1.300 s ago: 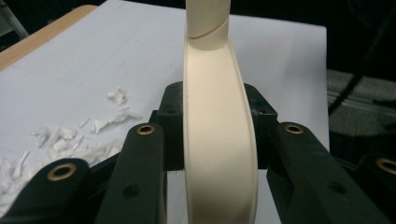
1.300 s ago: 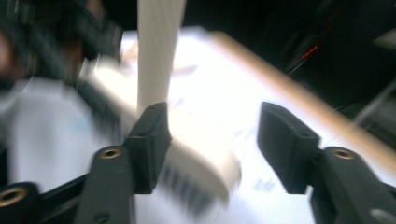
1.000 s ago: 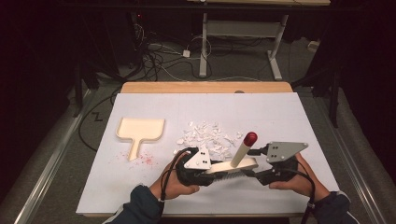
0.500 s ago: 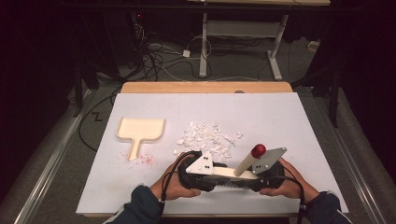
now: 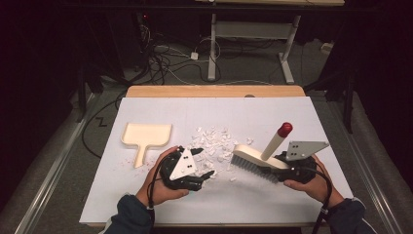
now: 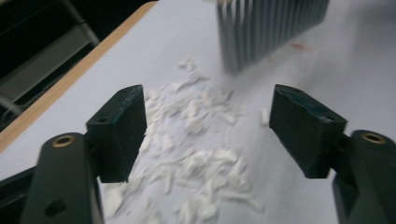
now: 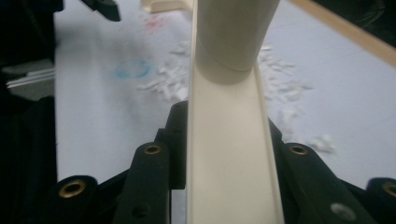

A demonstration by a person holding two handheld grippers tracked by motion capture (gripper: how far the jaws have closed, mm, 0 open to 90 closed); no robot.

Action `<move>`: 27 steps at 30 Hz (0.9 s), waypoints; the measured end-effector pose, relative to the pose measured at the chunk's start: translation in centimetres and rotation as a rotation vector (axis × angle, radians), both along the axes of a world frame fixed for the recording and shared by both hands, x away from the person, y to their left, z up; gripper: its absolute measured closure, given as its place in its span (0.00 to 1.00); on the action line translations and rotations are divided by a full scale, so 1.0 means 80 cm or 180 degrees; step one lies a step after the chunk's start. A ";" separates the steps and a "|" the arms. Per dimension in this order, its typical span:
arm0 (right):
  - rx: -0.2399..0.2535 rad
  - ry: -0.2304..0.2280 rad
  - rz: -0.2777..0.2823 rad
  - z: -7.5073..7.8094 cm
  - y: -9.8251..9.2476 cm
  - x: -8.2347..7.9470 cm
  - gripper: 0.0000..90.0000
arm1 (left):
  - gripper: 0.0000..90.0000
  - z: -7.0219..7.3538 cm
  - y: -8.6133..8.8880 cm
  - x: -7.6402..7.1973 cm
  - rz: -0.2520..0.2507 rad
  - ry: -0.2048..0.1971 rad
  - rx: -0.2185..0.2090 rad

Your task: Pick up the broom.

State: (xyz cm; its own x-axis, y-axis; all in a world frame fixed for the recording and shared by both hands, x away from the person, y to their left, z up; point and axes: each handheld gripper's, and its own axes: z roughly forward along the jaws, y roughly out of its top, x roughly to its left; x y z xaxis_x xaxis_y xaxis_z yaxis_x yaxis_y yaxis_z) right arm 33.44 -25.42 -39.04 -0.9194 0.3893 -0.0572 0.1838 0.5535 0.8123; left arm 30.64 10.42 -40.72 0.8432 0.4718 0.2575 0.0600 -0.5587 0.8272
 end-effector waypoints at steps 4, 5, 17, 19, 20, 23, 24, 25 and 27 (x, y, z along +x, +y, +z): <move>0.0054 -0.0066 -0.0217 0.008 -0.012 0.002 0.76 | 0.24 -0.009 0.020 -0.004 0.0255 -0.0122 0.0064; 0.0100 -0.0092 -0.0347 0.011 -0.019 0.004 0.76 | 0.24 -0.013 0.027 -0.006 0.0310 -0.0110 0.0038; 0.0008 -0.0265 -0.1020 0.018 -0.052 0.017 0.76 | 0.17 -0.058 0.097 -0.034 0.0896 -0.0030 0.0207; 0.0007 -0.0275 -0.1038 0.019 -0.053 0.018 0.76 | 0.17 -0.063 0.103 -0.039 0.0949 -0.0026 0.0259; 0.0003 -0.0297 -0.1071 0.020 -0.054 0.019 0.76 | 0.17 -0.065 0.106 -0.041 0.0972 -0.0012 0.0249; -0.0018 -0.0312 -0.1117 0.021 -0.054 0.022 0.76 | 0.17 -0.069 0.112 -0.047 0.1042 0.0006 0.0260; -0.0026 -0.0307 -0.1124 0.021 -0.054 0.025 0.76 | 0.17 -0.071 0.113 -0.048 0.1064 0.0006 0.0263; -0.0035 -0.0312 -0.1151 0.020 -0.055 0.026 0.76 | 0.17 -0.072 0.114 -0.050 0.1087 0.0013 0.0271; -0.0070 -0.0302 -0.1187 0.016 -0.056 0.033 0.76 | 0.17 -0.074 0.116 -0.053 0.1099 0.0024 0.0274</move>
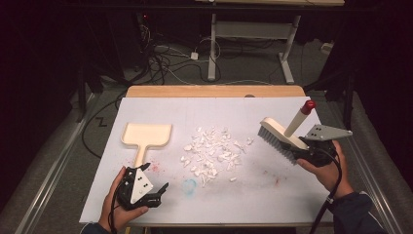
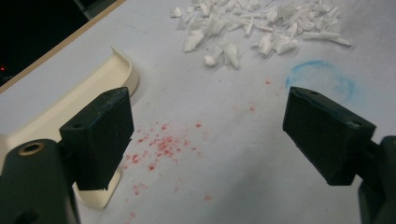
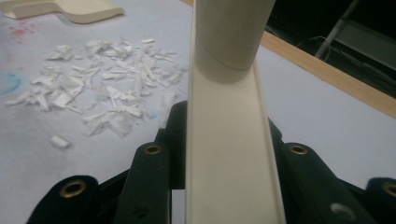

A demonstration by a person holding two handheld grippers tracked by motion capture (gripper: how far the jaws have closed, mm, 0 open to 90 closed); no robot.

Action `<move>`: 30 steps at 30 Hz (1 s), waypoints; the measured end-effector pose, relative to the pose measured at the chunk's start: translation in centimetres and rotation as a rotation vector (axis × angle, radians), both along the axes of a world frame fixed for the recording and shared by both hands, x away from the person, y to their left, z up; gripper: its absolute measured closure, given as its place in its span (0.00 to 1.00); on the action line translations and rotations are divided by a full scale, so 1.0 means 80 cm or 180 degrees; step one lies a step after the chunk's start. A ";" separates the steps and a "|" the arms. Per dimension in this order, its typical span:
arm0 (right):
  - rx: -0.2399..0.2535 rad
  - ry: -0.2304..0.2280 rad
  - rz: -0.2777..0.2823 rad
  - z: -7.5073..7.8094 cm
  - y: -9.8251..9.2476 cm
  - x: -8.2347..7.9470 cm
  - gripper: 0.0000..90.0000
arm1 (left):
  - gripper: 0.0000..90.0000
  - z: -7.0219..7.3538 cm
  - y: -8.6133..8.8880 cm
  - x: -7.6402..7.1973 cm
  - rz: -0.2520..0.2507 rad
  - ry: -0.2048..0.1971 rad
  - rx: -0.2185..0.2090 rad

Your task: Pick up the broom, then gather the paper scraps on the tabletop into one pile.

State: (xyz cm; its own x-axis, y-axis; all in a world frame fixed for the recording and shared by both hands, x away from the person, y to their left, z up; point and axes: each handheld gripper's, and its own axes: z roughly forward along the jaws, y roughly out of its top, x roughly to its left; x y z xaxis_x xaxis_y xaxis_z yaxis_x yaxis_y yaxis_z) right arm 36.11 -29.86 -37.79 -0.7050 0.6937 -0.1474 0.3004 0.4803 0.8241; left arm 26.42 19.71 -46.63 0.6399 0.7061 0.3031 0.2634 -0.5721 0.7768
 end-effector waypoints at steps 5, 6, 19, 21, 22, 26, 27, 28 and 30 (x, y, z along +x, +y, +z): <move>-0.0058 -0.0005 -0.0088 -0.004 0.000 0.009 0.76 | 0.17 -0.003 -0.001 -0.002 0.0010 0.0002 0.0058; -0.0072 0.0003 -0.0090 -0.005 0.001 0.010 0.76 | 0.17 -0.004 -0.002 -0.003 -0.0005 0.0011 0.0068; -0.0115 -0.0050 -0.0287 -0.010 0.002 0.022 0.76 | 0.17 -0.007 -0.001 -0.006 -0.0028 0.0054 0.0106; -0.0117 -0.0031 -0.0266 -0.011 0.003 0.024 0.76 | 0.17 -0.007 -0.001 -0.005 -0.0039 0.0061 0.0152; -0.0119 -0.0035 -0.0283 -0.011 0.004 0.024 0.76 | 0.17 -0.007 -0.002 -0.005 -0.0026 0.0045 0.0184; -0.0209 -0.0075 -0.0278 -0.012 0.011 0.030 0.76 | 0.17 -0.005 0.002 -0.004 0.0015 0.0042 0.0134; -0.0263 -0.0075 -0.0284 -0.015 0.017 0.038 0.76 | 0.17 -0.006 0.002 -0.003 0.0017 0.0047 0.0103; -0.0291 -0.0077 -0.0277 -0.018 0.021 0.044 0.76 | 0.17 -0.006 0.003 -0.002 0.0017 0.0056 0.0097; -0.0346 -0.0098 -0.0291 -0.021 0.026 0.050 0.76 | 0.17 -0.007 0.003 0.000 -0.0017 0.0073 0.0072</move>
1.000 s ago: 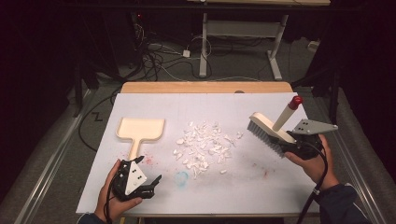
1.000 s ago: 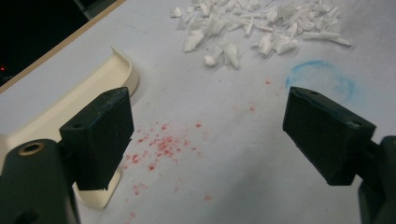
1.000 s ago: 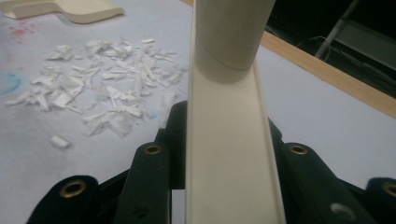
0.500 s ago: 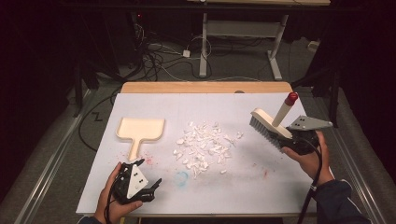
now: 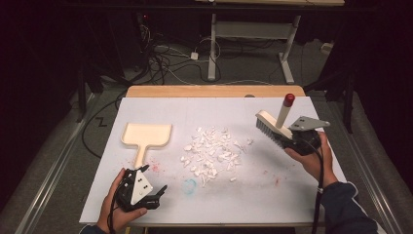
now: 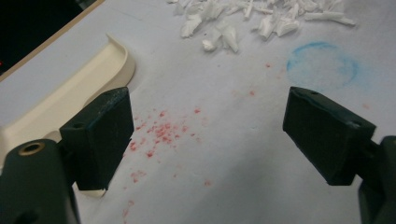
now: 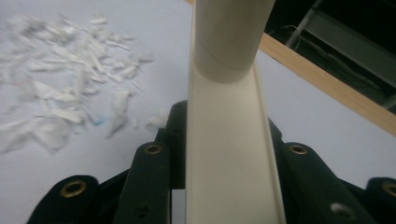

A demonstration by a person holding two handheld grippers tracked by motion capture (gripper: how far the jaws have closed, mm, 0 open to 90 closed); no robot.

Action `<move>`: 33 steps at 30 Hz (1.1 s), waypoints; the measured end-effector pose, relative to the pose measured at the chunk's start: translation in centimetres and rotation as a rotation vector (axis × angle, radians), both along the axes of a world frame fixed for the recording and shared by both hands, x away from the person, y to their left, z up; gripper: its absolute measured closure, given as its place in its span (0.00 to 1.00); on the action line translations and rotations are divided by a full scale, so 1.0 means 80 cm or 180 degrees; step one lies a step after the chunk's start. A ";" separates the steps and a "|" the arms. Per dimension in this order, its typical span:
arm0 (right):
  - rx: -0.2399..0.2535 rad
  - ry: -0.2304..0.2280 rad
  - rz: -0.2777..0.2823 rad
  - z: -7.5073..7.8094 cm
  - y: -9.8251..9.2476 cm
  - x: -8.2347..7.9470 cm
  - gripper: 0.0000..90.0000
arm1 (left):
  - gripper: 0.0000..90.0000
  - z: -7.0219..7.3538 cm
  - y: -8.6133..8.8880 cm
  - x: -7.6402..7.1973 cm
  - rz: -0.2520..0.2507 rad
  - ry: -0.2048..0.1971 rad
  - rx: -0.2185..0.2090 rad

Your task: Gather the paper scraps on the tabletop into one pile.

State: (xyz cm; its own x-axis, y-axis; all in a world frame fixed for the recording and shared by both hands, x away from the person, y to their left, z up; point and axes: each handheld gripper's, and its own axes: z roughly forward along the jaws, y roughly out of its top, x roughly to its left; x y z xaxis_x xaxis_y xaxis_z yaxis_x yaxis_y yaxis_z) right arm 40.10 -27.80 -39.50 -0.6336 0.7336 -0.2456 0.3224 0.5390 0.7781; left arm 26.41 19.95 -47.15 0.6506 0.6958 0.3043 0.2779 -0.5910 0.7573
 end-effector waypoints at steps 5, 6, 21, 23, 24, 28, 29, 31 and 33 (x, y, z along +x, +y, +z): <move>-0.0359 -0.0108 -0.0137 -0.026 0.030 0.034 0.76 | 0.17 -0.001 -0.001 -0.001 -0.0029 0.0008 0.0013; -0.0433 -0.0055 -0.0181 -0.039 0.041 0.048 0.76 | 0.17 -0.001 -0.001 -0.001 -0.0022 0.0008 0.0014; -0.0388 0.0211 0.0494 -0.047 0.114 -0.011 0.76 | 0.17 0.002 -0.007 -0.010 -0.0137 -0.0006 0.0066; -0.0340 0.0166 0.0516 -0.034 0.107 -0.024 0.76 | 0.17 0.002 -0.006 -0.010 -0.0126 -0.0007 0.0060; -0.0314 0.0128 0.0481 -0.028 0.102 -0.029 0.76 | 0.17 0.002 -0.006 -0.010 -0.0121 -0.0003 0.0052; -0.0065 0.0053 0.0385 -0.003 0.073 -0.042 0.76 | 0.17 0.004 -0.005 -0.011 -0.0096 -0.0018 0.0025; -0.0036 0.0036 0.0370 0.001 0.067 -0.040 0.76 | 0.17 0.004 -0.005 -0.011 -0.0087 -0.0019 0.0013; 0.0047 -0.0003 0.0265 0.005 0.061 -0.030 0.76 | 0.17 0.003 -0.004 -0.010 -0.0089 0.0007 -0.0049; 0.0076 0.0016 0.0232 0.005 0.063 -0.022 0.76 | 0.17 0.002 -0.006 -0.005 -0.0071 0.0063 -0.0092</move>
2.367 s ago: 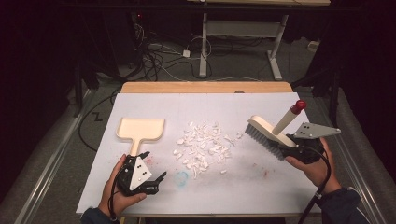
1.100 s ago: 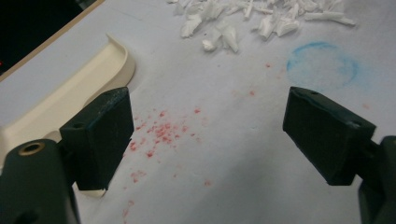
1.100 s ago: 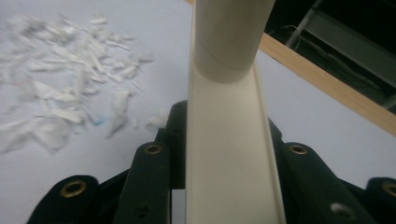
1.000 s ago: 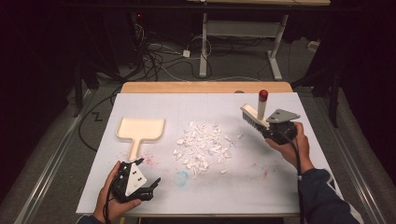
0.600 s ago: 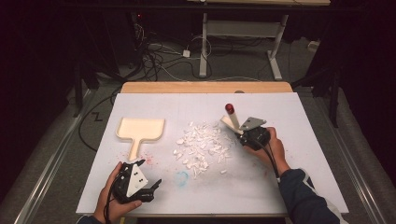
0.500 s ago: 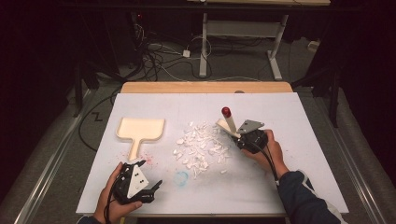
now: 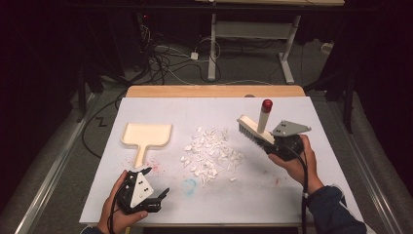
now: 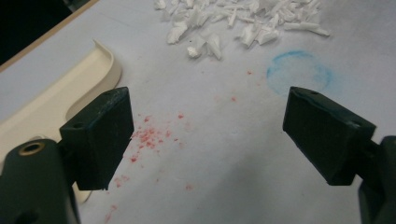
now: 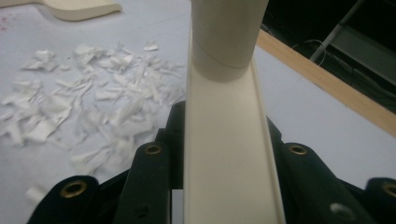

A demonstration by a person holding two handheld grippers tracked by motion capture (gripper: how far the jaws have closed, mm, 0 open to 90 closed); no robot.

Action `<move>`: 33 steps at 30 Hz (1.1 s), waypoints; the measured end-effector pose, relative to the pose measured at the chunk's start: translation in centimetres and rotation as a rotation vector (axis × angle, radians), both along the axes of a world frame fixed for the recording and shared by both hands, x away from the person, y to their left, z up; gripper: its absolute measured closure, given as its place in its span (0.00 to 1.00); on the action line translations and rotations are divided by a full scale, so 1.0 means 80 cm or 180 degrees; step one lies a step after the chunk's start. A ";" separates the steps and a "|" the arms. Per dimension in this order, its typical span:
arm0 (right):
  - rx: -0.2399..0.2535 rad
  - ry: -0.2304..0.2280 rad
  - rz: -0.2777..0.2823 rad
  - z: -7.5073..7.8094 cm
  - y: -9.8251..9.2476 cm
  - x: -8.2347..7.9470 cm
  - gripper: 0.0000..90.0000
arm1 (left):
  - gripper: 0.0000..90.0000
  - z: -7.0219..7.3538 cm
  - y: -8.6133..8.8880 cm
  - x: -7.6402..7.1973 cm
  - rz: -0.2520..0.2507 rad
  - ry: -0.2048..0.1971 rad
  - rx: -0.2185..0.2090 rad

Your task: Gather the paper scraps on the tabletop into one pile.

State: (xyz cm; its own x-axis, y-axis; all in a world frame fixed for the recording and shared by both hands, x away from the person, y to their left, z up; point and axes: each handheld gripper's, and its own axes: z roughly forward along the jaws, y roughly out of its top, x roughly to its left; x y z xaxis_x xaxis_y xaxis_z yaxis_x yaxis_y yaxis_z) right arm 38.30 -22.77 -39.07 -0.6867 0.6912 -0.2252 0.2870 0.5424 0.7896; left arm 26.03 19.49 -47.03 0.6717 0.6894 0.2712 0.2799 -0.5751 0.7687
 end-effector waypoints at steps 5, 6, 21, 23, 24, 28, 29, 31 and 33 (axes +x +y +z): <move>-0.0309 -0.0165 -0.0007 -0.013 0.037 0.054 0.76 | 0.17 -0.001 -0.005 0.000 -0.0076 -0.0016 0.0036; -0.0340 -0.0167 -0.0033 -0.019 0.044 0.068 0.76 | 0.17 -0.002 -0.004 0.001 -0.0087 -0.0002 0.0041; -0.0387 -0.0060 0.0490 -0.081 0.128 0.138 0.76 | 0.18 -0.006 0.006 0.004 -0.0031 0.0112 -0.0036; -0.0344 -0.0023 0.0669 -0.081 0.131 0.128 0.76 | 0.18 -0.007 0.004 0.003 -0.0044 0.0127 -0.0018; -0.0324 -0.0002 0.0809 -0.080 0.130 0.121 0.76 | 0.18 -0.008 0.003 0.002 -0.0051 0.0133 -0.0006; -0.0327 0.0069 0.1297 -0.073 0.122 0.089 0.76 | 0.18 -0.008 -0.001 -0.001 -0.0084 0.0138 0.0043; -0.0304 0.0125 0.1417 -0.070 0.117 0.072 0.76 | 0.18 -0.008 -0.002 -0.002 -0.0085 0.0130 0.0034; -0.0315 0.0119 0.1495 -0.068 0.114 0.062 0.76 | 0.18 -0.007 -0.002 -0.003 -0.0098 0.0118 0.0045; -0.0292 0.0093 0.1559 -0.062 0.107 0.044 0.76 | 0.18 -0.006 -0.003 -0.003 -0.0091 0.0108 0.0053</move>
State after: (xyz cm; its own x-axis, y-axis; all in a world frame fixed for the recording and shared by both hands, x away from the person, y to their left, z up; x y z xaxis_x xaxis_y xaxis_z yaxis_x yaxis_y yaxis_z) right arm 41.83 -14.22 -44.03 -0.9326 0.2643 -0.2459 0.0025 0.6858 0.7277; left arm 25.76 19.22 -47.50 0.7001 0.6654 0.2593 0.2888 -0.5959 0.7494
